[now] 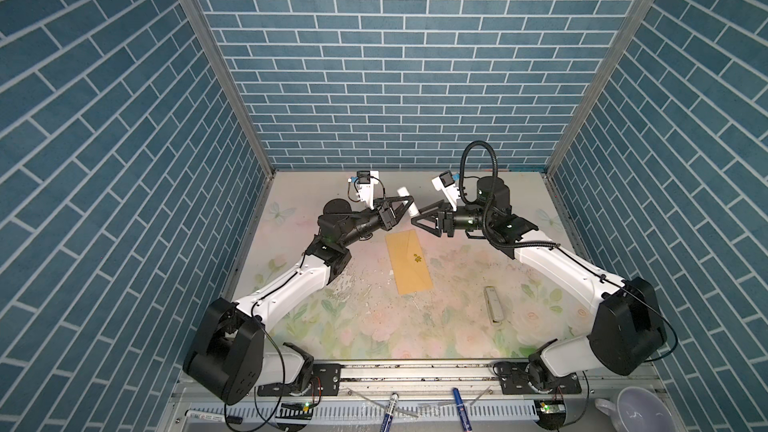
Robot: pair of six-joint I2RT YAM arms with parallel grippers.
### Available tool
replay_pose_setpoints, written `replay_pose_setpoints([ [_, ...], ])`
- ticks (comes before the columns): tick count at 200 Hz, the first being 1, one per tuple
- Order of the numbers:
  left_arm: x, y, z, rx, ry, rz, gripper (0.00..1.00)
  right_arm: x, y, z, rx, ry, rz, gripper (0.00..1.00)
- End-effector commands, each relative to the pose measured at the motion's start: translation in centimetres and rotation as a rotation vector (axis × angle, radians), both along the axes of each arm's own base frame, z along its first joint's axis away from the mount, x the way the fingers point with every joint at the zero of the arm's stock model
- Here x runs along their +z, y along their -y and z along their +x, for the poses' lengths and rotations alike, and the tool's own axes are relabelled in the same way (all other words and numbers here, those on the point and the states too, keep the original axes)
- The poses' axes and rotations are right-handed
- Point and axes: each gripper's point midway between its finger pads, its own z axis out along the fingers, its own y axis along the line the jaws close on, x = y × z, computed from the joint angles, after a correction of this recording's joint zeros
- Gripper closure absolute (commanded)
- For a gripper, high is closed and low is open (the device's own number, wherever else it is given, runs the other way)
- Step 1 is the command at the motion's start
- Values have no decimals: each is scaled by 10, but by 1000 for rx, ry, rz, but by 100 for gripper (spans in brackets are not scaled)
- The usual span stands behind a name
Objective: Place the letter into the envelope and seal it
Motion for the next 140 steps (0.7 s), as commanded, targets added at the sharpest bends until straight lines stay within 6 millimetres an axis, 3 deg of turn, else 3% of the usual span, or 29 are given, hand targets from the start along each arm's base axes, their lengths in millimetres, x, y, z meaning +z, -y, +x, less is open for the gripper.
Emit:
replay_pose_setpoints([
  [1, 24, 0, -3, -17, 63, -42, 100, 2, -3, -5, 52, -27, 51, 54],
  [53, 21, 0, -2, -15, 54, -44, 100, 1, -5, -2, 47, -45, 62, 88],
  [79, 17, 0, -1, -11, 48, -38, 100, 2, -3, 3, 3, -38, 57, 100],
  [111, 11, -1, 2, 7, 42, -16, 100, 0, 6, 21, -144, -10, -2, 100],
  [140, 4, -3, 5, 32, 33, 17, 100, -8, 24, 44, -388, 83, -173, 100],
])
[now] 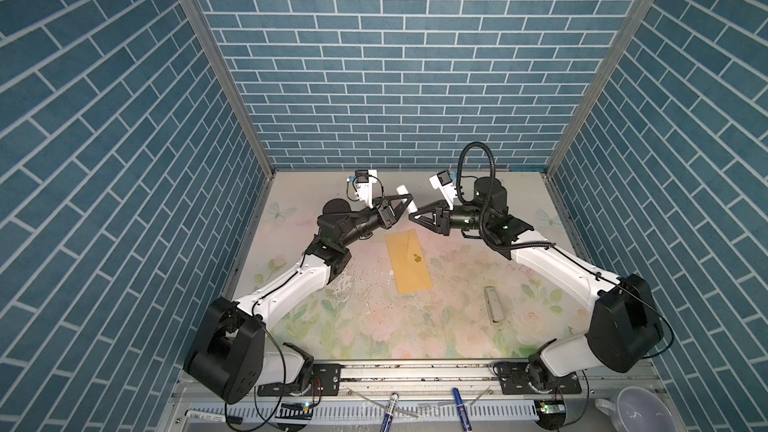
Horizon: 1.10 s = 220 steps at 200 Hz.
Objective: Place the letter into the envelope and seal it
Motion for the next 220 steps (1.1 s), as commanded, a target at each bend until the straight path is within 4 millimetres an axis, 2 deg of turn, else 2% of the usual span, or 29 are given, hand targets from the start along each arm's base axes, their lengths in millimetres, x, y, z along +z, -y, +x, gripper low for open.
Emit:
replay_pose_setpoints([
  [1, 4, -1, 1, 14, 52, 32, 100, -8, 28, 36, -314, 80, -169, 100],
  [28, 1, -2, 3, 30, 43, 45, 100, -4, 46, 52, -583, 280, -399, 100],
  [44, -1, -3, 4, 35, 38, 48, 100, 4, 49, 55, -690, 388, -514, 100],
  [70, -3, -2, 6, 36, 31, 45, 100, 11, 43, 59, -803, 540, -667, 100],
  [95, -4, -2, 7, 41, 27, 46, 100, 11, 34, 62, -878, 647, -794, 100],
  [138, -5, -2, 8, 47, 23, 46, 100, -6, 19, 66, -943, 784, -992, 100],
  [169, -6, -2, 9, 48, 21, 46, 100, -12, 10, 65, -925, 800, -1008, 100],
  [208, -6, -2, 8, 48, 22, 46, 100, -10, 2, 58, -849, 759, -919, 100],
  [220, -4, -3, 8, 48, 26, 44, 100, -9, 0, 54, -790, 707, -851, 93],
])
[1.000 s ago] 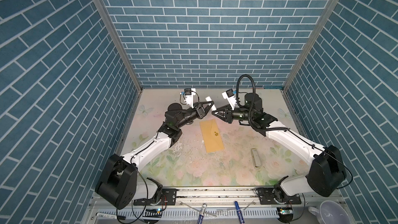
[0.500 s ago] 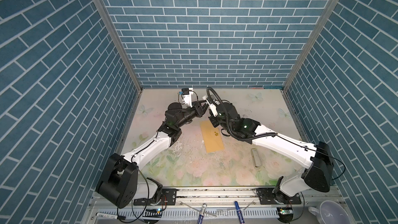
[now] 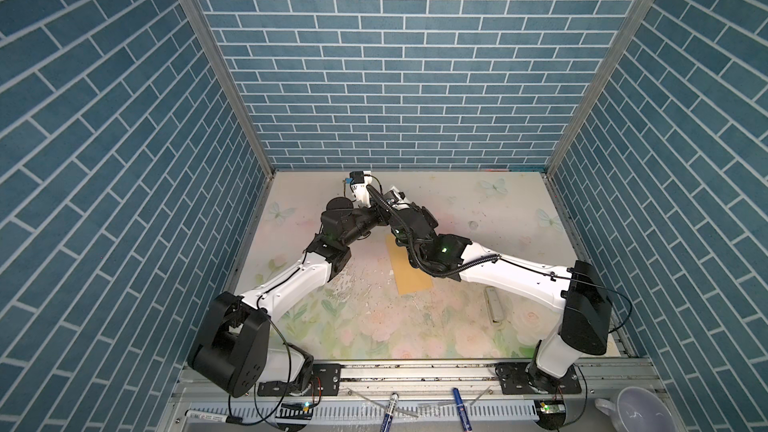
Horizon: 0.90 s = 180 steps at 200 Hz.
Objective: Place the letter into the envelope and seal it
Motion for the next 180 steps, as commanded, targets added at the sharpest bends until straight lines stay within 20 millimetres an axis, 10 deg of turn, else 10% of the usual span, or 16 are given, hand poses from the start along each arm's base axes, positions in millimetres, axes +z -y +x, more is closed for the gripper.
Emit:
replay_pose_setpoints([
  [1, 24, 13, -22, -107, 73, -27, 100, 20, 13, 8, 20, -26, 68, 92],
  [44, 36, 15, -28, -137, 92, -45, 100, 19, 1, -24, 395, -334, 387, 43],
  [69, 45, 16, -32, -163, 109, -63, 100, 24, 7, -44, 579, -485, 527, 31],
  [180, 56, 22, -40, -241, 118, -114, 100, 32, 30, -65, 886, -751, 844, 36],
])
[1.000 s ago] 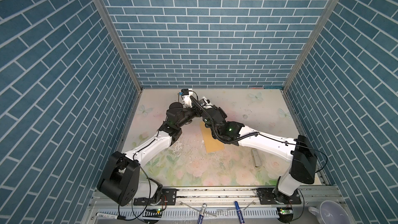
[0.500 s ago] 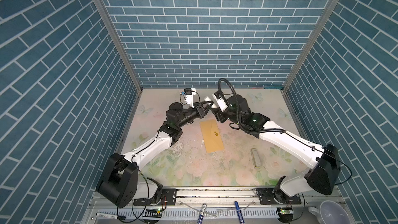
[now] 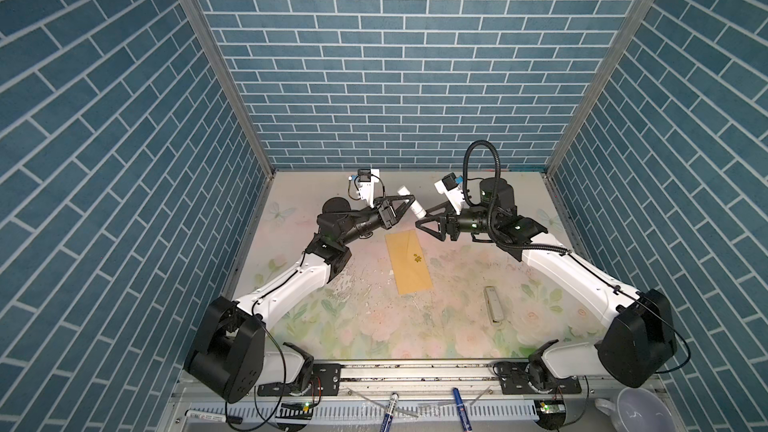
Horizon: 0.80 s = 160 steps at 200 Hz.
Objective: Place the letter into the envelope and seal it
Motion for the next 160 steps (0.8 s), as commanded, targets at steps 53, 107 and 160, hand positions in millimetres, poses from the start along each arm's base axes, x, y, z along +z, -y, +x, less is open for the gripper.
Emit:
replay_pose_setpoints([
  [53, 17, 2, -2, -34, 42, -24, 100, 9, -6, -6, 94, -40, 105, 48],
  [107, 15, 4, -2, -40, 37, -18, 100, 10, -6, -3, 89, -41, 110, 71],
  [160, 12, 5, 0, -37, 29, -13, 100, 12, -6, 2, 59, -50, 118, 97],
])
